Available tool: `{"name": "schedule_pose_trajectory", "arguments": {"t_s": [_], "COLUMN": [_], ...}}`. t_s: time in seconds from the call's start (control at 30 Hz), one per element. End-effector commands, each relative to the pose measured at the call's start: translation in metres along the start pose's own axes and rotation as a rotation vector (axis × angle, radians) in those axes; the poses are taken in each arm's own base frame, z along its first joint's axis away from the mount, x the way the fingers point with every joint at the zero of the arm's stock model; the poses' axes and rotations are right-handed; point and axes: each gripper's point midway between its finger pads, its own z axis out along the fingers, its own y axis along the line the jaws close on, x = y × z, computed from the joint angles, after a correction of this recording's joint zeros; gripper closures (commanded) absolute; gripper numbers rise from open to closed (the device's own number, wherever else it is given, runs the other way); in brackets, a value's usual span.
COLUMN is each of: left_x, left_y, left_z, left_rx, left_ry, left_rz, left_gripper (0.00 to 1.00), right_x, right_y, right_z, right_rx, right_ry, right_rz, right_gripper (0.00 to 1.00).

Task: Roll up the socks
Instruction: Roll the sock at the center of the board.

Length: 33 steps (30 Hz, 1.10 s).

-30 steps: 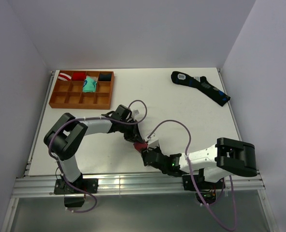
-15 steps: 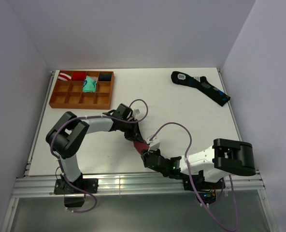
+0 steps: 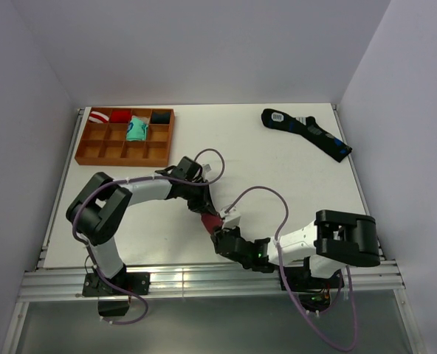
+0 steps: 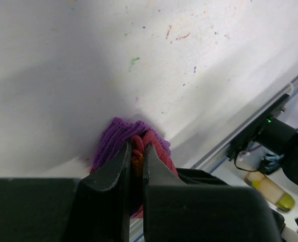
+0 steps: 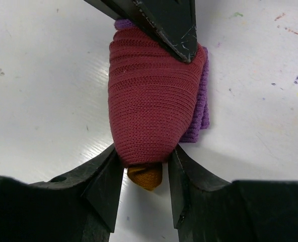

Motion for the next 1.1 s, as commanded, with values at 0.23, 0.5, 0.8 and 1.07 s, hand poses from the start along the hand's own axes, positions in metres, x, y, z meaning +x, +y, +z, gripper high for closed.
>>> {"name": "schedule_pose_trajectory", "arguments": {"t_s": [0.23, 0.5, 0.8, 1.07], "left_x": [-0.033, -0.049, -0.059, -0.054], "left_y": [0.043, 0.039, 0.046, 0.061], "left_z": [-0.014, -0.039, -0.066, -0.125], "left_rx": [-0.258, -0.309, -0.378, -0.449], "left_ry": [-0.22, -0.337, -0.454, -0.644], "left_rz": [0.065, 0.035, -0.043, -0.213], "left_gripper": [0.73, 0.64, 0.66, 0.64], "right_x": [0.074, 0.082, 0.096, 0.105], "right_y": [0.009, 0.01, 0.001, -0.003], "right_z": [-0.014, -0.011, -0.005, -0.001], "right_rx": [-0.069, -0.054, 0.008, 0.047], "right_ry": [0.328, 0.359, 0.4, 0.425], "right_rz": [-0.016, -0.02, -0.023, -0.019], "right_gripper": [0.87, 0.87, 0.88, 0.88]}}
